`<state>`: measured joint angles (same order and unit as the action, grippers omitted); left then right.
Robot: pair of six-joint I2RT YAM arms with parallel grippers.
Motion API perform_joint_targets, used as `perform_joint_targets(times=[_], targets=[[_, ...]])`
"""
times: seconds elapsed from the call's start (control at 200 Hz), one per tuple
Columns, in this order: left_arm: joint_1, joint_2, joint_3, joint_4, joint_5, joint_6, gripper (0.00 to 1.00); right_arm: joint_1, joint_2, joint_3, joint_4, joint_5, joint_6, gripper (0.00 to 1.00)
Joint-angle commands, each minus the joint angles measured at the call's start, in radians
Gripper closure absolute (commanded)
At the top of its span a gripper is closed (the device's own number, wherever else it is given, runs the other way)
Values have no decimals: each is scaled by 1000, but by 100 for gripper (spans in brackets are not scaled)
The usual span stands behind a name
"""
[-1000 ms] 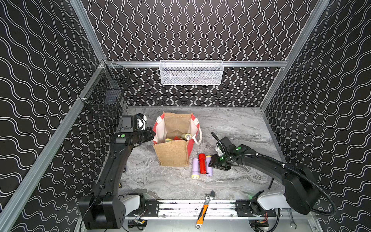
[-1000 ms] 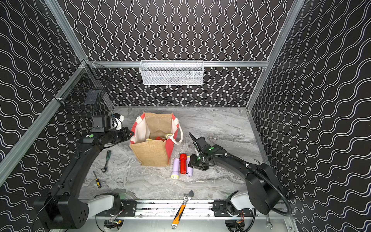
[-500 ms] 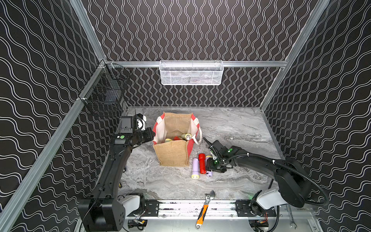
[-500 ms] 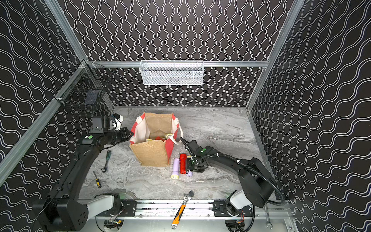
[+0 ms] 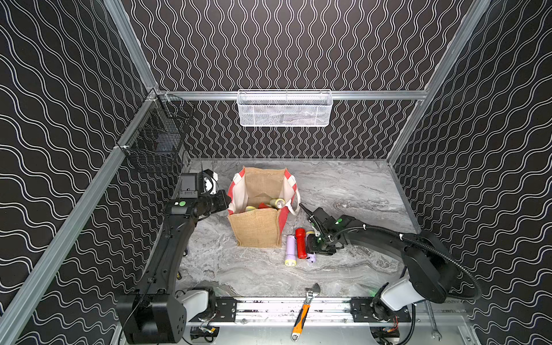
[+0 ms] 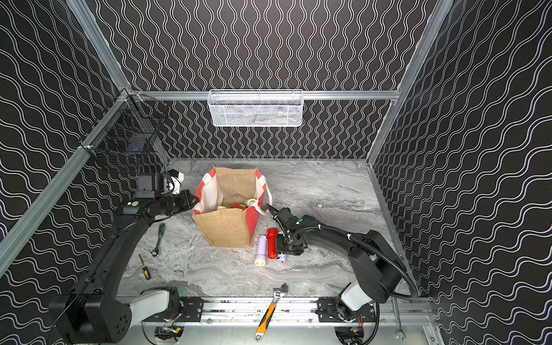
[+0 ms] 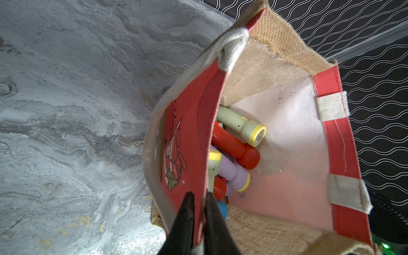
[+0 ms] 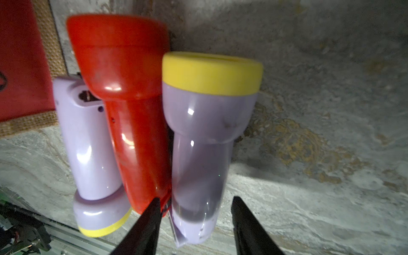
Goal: Put the flashlights into the tote bags
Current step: Pick up the flashlight from the center of the board.
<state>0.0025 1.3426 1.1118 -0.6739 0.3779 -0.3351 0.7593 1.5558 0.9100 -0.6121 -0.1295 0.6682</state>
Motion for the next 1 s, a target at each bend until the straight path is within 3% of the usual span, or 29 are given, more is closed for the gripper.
perform_joint_targets(times=[0.0, 0.781, 0.991], targets=[[1, 3, -3, 7, 3, 3, 85, 3, 15, 7, -24, -1, -8, 48], [1, 23, 0, 7, -7, 19, 85, 1, 93, 29, -63, 41, -27, 52], [1, 22, -10, 14, -20, 22, 85, 2, 116, -3, -16, -11, -36, 57]])
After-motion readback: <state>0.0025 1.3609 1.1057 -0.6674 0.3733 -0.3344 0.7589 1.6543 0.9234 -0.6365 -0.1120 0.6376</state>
